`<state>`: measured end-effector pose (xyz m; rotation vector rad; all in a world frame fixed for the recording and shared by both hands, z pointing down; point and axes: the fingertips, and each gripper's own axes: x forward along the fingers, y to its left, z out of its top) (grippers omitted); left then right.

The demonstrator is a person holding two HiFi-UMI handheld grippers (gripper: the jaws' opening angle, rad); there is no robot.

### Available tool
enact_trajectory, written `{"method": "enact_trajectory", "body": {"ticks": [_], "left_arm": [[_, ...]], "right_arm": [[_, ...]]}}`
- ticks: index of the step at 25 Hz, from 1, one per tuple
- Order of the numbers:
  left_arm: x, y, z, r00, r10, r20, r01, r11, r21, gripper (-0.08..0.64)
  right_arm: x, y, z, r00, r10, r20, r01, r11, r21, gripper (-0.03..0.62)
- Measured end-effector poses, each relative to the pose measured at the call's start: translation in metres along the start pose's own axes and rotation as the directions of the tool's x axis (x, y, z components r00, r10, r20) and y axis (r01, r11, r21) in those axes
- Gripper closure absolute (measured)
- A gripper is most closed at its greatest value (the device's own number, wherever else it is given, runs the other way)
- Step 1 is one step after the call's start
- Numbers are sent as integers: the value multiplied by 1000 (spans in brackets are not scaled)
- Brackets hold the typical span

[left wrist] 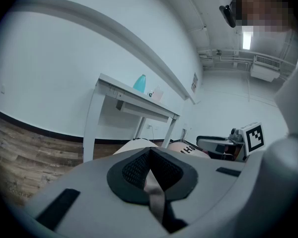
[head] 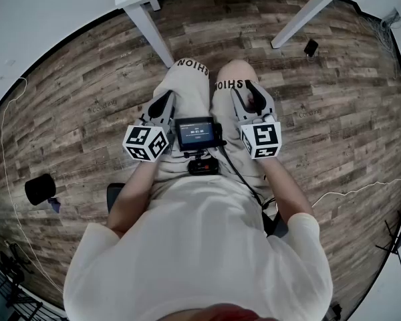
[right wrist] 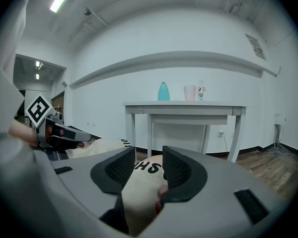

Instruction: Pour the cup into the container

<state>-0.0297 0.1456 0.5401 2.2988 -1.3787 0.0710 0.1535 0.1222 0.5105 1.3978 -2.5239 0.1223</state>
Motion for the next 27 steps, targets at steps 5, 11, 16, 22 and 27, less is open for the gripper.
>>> {"method": "enact_trajectory", "body": {"ticks": [5, 11, 16, 22, 27], "left_arm": [[-1, 0, 0, 1000, 0, 3, 0, 1000, -3, 549], [0, 0, 0, 1000, 2, 4, -2, 1000, -2, 549], [-1, 0, 0, 1000, 2, 4, -2, 1000, -2, 549], [0, 1, 0, 1000, 2, 4, -2, 1000, -5, 549], [0, 1, 1, 1000, -4, 5, 4, 1000, -7, 549]], "right_arm": [[-2, 0, 1, 1000, -8, 7, 8, 1000, -7, 500], [-2, -2, 1, 1000, -15, 7, 15, 1000, -1, 532], [-3, -3, 0, 1000, -21, 5, 21, 1000, -3, 552], [-3, -3, 0, 1000, -24, 8, 24, 1000, 1, 558], [-6, -5, 5, 1000, -22, 11, 22, 1000, 16, 558]]}}
